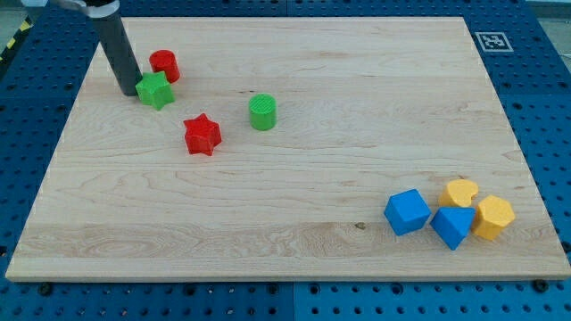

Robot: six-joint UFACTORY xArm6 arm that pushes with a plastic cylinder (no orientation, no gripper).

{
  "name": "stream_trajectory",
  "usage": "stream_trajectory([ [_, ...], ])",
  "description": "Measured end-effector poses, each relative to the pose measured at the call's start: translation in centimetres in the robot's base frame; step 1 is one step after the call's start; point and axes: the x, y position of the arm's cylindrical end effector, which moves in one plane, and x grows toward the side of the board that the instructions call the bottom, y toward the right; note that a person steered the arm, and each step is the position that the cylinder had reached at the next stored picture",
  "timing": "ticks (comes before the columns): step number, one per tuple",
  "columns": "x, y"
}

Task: Point at the red circle

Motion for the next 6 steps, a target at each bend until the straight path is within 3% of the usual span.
stream_trajectory([
  [1, 1.6, -1.1],
  [3, -6.3, -7.7],
  [6, -6.4, 0.5],
])
